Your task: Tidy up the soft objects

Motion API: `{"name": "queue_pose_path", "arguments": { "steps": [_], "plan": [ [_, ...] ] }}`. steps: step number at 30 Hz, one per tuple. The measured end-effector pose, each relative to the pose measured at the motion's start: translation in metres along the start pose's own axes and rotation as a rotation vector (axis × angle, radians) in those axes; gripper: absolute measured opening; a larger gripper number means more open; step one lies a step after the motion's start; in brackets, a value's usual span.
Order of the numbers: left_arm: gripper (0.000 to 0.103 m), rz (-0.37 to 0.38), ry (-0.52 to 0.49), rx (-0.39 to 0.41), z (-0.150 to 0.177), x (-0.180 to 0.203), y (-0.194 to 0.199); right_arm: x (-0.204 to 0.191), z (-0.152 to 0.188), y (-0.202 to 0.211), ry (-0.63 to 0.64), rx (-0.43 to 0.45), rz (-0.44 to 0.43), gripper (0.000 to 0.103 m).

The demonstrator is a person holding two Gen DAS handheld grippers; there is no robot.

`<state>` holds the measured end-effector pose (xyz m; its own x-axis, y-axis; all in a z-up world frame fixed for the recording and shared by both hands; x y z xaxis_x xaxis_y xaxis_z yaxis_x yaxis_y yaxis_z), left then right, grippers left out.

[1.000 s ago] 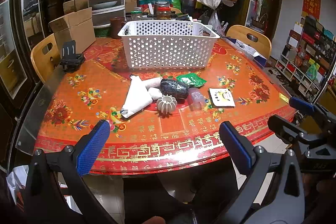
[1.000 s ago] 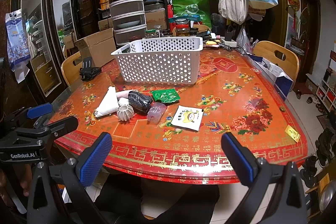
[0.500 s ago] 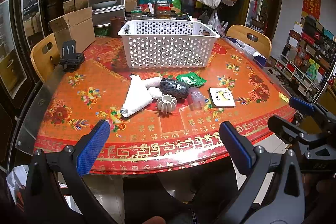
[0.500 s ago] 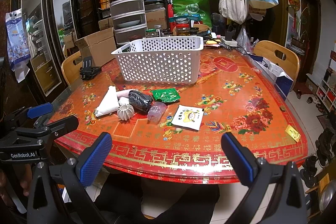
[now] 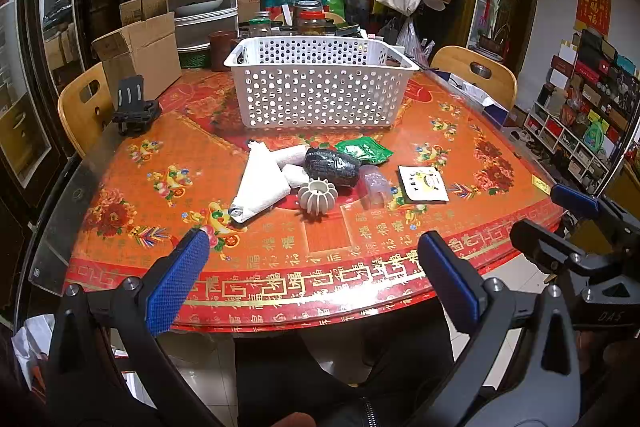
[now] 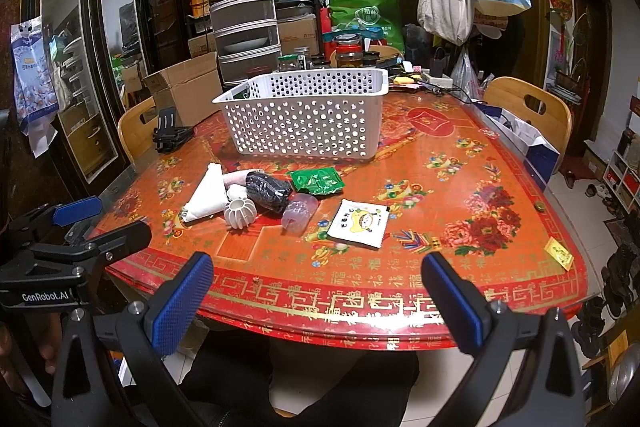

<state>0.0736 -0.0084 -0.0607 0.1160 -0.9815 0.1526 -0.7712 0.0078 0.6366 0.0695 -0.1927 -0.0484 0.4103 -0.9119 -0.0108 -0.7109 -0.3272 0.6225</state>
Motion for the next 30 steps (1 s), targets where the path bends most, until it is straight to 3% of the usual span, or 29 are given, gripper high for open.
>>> {"name": "queue_pose_path", "arguments": {
  "steps": [8,11,17,20,24,27,30],
  "plan": [
    [0.103,-0.011,0.005,0.000,0.006,-0.004,-0.006,-0.007,0.004,-0.003,-0.003,-0.004,-0.005,0.103],
    [0.103,0.018,0.015,0.012,0.004,-0.008,-0.010,-0.007,0.005,-0.006,-0.015,0.001,-0.013,0.103],
    [0.103,-0.029,0.030,0.024,-0.002,-0.029,-0.024,-0.002,-0.003,-0.011,0.006,0.087,0.009,0.103],
    [0.103,-0.014,0.054,-0.003,-0.002,-0.040,-0.036,0.002,-0.004,-0.019,0.019,0.118,0.021,0.103],
    [0.103,0.039,0.129,-0.042,0.002,-0.065,-0.057,0.016,0.008,-0.050,-0.033,0.023,0.012,0.103],
    [0.103,0.001,0.127,-0.055,0.004,-0.082,-0.074,0.024,0.019,-0.070,-0.061,-0.028,-0.002,0.103],
    [0.103,0.010,0.123,-0.051,0.004,-0.089,-0.086,0.029,0.023,-0.081,-0.064,-0.046,0.009,0.103]
  ]
}}
Point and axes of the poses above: each gripper's, at about its wrist camera, not at the fingertips, and y roughly against the way its jaws point, x to its right, z to its underside, the point moved 10 cm from there along -y, roughly the way its jaws point, and after that the axes turned 7 degrees about y, right-handed, at the moved point
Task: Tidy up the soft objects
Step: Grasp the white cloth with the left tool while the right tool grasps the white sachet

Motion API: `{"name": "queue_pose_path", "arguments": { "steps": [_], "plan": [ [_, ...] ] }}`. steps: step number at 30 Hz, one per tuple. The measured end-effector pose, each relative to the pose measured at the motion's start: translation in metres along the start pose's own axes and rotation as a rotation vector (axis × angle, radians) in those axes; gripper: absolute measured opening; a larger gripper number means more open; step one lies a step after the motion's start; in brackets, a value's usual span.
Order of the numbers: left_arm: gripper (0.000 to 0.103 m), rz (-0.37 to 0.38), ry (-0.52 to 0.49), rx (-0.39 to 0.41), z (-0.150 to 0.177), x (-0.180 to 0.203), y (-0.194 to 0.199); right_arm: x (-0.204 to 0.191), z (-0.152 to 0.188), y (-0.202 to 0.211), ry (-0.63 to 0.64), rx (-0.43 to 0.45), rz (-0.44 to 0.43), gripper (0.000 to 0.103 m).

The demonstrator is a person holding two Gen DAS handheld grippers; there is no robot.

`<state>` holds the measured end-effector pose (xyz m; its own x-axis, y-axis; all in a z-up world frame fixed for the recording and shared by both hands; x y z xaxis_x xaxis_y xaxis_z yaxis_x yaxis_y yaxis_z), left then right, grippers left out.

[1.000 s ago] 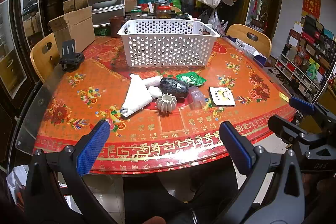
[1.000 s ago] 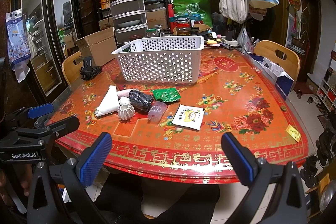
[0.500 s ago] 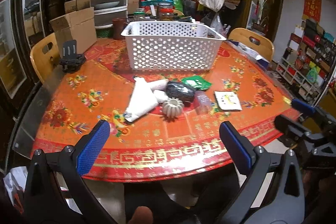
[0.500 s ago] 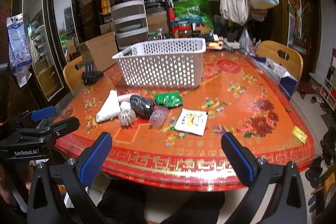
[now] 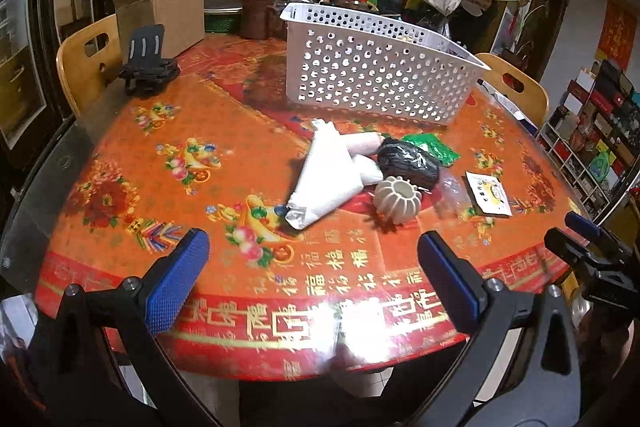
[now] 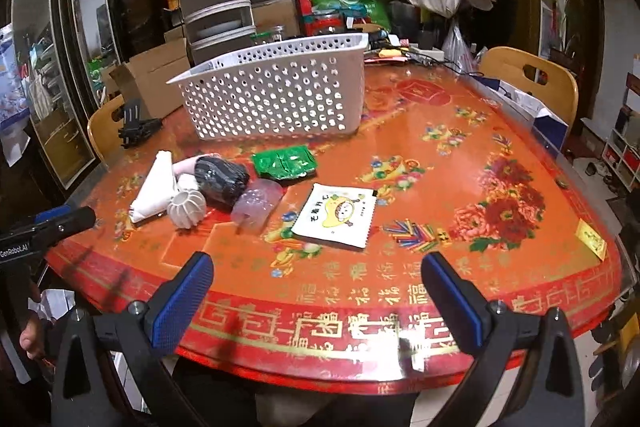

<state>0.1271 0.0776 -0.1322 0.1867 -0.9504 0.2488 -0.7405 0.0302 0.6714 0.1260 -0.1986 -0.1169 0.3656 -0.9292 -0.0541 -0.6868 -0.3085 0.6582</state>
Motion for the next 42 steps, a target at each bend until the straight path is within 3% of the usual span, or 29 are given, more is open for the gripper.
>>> {"name": "queue_pose_path", "arguments": {
  "steps": [6,11,16,31,42],
  "plan": [
    [0.101,0.003,-0.032,-0.016,0.001,0.003,-0.024,-0.001,-0.003,-0.011,-0.002,-0.007,-0.025,0.103],
    [0.089,-0.007,-0.043,-0.042,0.002,0.007,-0.044,0.005,-0.005,-0.027,0.000,-0.029,-0.013,0.102],
    [0.082,-0.016,-0.056,-0.064,0.002,0.007,-0.064,0.013,-0.002,-0.049,0.001,-0.068,0.009,0.091],
    [0.061,-0.009,-0.066,-0.101,-0.003,0.006,-0.096,0.014,-0.010,-0.092,0.031,-0.128,0.047,0.083],
    [0.057,-0.024,-0.081,-0.093,-0.007,0.007,-0.109,0.006,-0.016,-0.106,0.099,-0.142,0.075,0.082]
  ]
}}
Point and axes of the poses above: each gripper's, at about its wrist camera, not at the fingertips, and y roughly against the way its jaws point, x to its right, z to its underside, the point moved 10 cm from there along -y, roughly the way its jaws point, and after that the axes turned 7 degrees about y, right-handed, at the moved point
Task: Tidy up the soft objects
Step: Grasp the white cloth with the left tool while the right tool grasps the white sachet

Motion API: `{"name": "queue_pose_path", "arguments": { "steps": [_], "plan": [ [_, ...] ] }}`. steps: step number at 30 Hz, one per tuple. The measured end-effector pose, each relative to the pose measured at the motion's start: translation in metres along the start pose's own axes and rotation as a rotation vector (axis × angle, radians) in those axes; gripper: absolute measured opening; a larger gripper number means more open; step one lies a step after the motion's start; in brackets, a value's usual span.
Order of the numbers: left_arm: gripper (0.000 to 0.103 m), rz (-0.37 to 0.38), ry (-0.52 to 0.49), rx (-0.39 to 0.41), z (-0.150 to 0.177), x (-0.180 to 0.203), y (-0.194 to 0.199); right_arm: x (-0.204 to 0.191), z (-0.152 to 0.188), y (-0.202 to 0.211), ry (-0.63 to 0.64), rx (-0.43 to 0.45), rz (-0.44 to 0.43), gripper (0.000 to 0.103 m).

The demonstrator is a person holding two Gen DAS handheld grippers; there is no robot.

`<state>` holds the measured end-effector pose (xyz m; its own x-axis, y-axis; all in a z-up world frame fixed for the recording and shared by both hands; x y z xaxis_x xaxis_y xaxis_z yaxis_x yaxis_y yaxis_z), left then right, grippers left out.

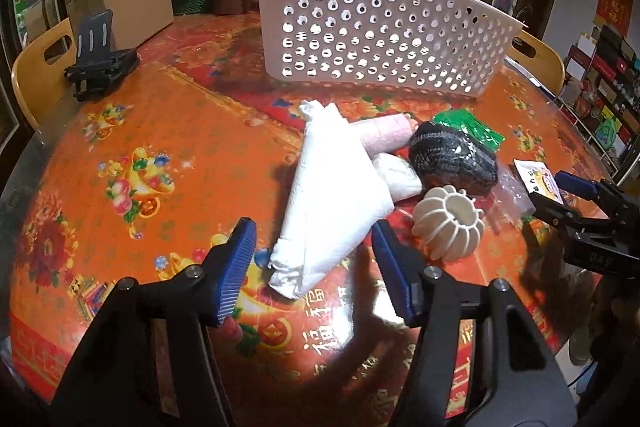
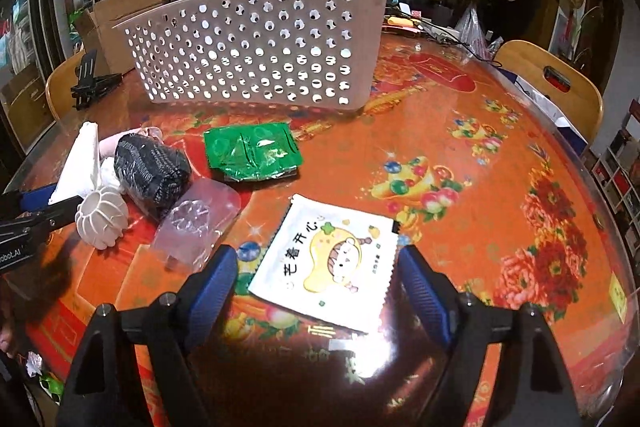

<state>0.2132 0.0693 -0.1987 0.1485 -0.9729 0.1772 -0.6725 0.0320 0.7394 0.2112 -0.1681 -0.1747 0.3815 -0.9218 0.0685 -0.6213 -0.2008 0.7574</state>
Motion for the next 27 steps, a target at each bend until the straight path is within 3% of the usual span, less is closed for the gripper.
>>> {"name": "queue_pose_path", "arguments": {
  "steps": [4,17,18,23,25,27],
  "plan": [
    [0.055,-0.007,-0.001,0.006,-0.002,-0.002,-0.001,0.000,-0.002,0.000,0.009,0.013,-0.007,0.074],
    [0.028,-0.013,0.006,0.034,-0.001,-0.005,0.002,-0.003,0.001,0.008,0.032,0.049,-0.038,0.047],
    [0.027,-0.012,0.007,0.036,-0.001,-0.006,0.003,-0.003,0.001,0.008,0.030,0.052,-0.037,0.032],
    [0.024,-0.006,-0.002,0.058,0.000,-0.003,0.010,0.000,0.000,0.014,0.007,0.072,-0.060,0.024],
    [0.024,-0.008,-0.011,0.074,-0.001,-0.001,0.016,-0.001,-0.001,0.018,0.000,0.085,-0.072,0.012],
    [0.023,-0.009,-0.017,0.089,-0.002,0.000,0.021,-0.002,-0.001,0.022,-0.002,0.094,-0.092,0.011]
  ]
}}
Point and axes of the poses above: each gripper's, at about its wrist camera, not at the fingertips, and y roughly against the way its jaws point, x to its right, z to its underside, the point moved 10 cm from there along -y, roughly the way its jaws point, and after that the axes turned 7 degrees about y, right-handed, at the moved point
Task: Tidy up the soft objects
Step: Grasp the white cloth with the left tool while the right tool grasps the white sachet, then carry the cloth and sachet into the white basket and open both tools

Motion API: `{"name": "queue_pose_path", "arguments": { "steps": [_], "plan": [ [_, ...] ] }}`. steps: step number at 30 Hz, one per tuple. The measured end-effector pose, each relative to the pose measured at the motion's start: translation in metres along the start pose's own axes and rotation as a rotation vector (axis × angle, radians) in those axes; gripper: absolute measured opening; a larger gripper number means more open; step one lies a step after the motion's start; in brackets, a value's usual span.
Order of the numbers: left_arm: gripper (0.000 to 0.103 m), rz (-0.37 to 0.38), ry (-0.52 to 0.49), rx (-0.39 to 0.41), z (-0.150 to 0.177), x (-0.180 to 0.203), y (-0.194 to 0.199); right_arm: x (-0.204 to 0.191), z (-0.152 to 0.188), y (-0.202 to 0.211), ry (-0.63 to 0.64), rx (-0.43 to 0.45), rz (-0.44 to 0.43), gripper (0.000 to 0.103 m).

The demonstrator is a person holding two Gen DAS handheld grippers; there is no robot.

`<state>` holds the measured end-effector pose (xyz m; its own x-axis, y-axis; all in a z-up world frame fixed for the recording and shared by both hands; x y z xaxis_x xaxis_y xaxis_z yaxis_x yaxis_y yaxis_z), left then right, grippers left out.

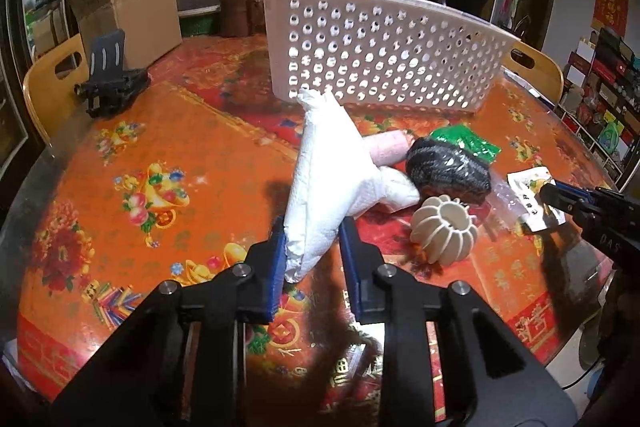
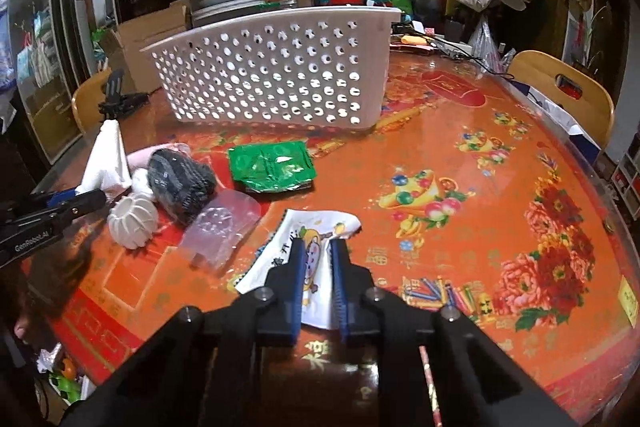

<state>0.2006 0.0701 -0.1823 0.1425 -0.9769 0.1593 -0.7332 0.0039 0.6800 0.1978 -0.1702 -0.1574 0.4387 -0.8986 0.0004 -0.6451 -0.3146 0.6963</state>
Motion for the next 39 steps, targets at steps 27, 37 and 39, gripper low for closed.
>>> {"name": "queue_pose_path", "arguments": {
  "steps": [27,37,39],
  "plan": [
    [0.019,0.044,-0.027,0.123,-0.032,0.021,0.057,-0.013,-0.036,0.057,0.036,0.140,-0.047,0.007],
    [0.019,0.078,-0.057,0.162,-0.065,0.041,0.070,-0.011,-0.067,0.063,0.070,0.169,-0.031,0.007],
    [0.019,0.084,-0.062,0.169,-0.072,0.045,0.071,-0.010,-0.074,0.064,0.074,0.174,-0.032,0.007]
  ]
}}
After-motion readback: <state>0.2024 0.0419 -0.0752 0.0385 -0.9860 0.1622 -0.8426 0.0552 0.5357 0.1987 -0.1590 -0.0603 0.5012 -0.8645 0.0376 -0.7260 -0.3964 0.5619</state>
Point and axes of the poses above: each gripper's, at about its wrist camera, not at the fingertips, and y roughly against the way its jaws point, x to its right, z to its underside, the point moved 10 cm from there along -y, roughly the way its jaws point, and after that the axes turned 7 degrees about y, right-handed, at the moved point
